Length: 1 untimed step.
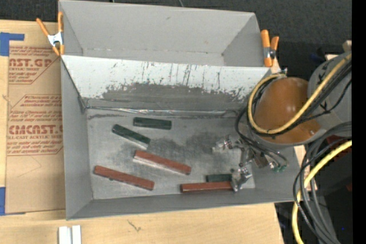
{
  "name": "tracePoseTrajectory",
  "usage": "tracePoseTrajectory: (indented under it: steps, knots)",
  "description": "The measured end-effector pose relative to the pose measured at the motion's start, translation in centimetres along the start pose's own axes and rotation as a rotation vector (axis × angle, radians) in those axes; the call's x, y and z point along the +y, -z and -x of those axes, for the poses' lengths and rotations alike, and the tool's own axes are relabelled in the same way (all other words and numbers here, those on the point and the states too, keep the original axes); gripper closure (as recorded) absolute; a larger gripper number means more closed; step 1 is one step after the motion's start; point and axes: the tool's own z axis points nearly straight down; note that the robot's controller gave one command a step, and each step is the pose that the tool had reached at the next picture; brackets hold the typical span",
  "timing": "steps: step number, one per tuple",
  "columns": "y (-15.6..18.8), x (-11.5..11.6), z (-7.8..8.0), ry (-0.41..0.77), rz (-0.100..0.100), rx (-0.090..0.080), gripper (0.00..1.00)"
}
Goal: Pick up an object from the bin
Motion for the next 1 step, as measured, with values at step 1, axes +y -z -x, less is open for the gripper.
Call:
tracePoseTrajectory:
  steps: [1]
  knots:
    - [0.12,-0.19,-0.64,-0.002,0.004,0.027,1.00]
